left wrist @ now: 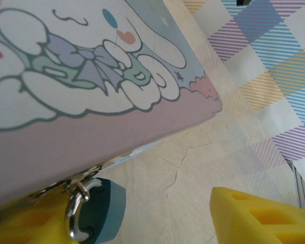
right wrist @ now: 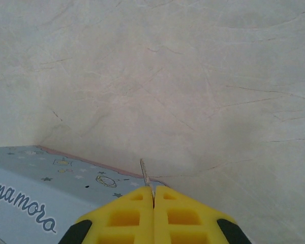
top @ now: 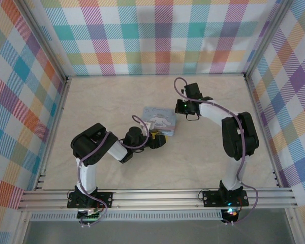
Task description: Unlock a padlock with a key
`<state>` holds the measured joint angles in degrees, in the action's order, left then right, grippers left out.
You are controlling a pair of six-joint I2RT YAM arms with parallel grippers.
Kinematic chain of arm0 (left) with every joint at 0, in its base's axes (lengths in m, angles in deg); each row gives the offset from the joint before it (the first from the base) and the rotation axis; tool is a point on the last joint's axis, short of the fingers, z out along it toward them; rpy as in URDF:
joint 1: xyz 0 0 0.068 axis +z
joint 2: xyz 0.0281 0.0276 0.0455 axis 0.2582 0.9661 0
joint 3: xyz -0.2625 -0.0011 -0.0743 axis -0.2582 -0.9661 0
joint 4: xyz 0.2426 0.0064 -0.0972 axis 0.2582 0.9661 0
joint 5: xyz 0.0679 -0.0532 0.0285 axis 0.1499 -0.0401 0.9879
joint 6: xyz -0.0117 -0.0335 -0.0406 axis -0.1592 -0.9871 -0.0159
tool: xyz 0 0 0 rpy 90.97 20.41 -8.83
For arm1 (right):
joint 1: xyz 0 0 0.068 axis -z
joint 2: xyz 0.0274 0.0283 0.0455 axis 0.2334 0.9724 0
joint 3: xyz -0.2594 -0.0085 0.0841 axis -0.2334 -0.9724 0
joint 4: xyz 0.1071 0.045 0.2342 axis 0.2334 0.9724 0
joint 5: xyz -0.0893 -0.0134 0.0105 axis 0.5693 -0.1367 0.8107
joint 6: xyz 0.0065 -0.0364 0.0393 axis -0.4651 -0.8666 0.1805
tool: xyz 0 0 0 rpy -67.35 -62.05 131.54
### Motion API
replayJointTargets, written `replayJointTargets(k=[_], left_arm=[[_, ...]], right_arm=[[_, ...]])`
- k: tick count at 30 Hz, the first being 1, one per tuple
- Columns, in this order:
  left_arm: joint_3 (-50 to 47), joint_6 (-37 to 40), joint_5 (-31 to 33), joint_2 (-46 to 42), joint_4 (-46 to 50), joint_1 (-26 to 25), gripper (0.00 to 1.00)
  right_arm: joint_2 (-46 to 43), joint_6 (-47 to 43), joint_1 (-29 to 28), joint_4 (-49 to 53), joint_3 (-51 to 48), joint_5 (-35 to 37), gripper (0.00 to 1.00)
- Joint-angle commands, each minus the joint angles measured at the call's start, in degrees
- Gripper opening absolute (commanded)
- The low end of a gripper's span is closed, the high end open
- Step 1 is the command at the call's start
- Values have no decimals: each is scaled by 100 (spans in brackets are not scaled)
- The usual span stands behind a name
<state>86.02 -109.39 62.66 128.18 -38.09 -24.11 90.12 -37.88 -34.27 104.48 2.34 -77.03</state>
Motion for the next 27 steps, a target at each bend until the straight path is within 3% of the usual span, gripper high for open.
replayJointTargets(k=[1, 9, 19, 25, 27], left_arm=[[-101, -79, 147, -54, 131, 92, 72], [327, -185, -177, 163, 154, 67, 71], [-267, -89, 72, -90, 257, 178, 62], [-301, -86, 82, -119, 374, 264, 53], [-254, -47, 32, -118, 463, 290, 44]], right_arm=[[236, 63, -120, 321, 31, -255, 0], [266, 99, -215, 295, 2, -233, 0], [216, 33, -177, 334, 32, -146, 0], [212, 64, -180, 318, -13, -177, 0], [195, 67, -181, 300, -48, -173, 0]])
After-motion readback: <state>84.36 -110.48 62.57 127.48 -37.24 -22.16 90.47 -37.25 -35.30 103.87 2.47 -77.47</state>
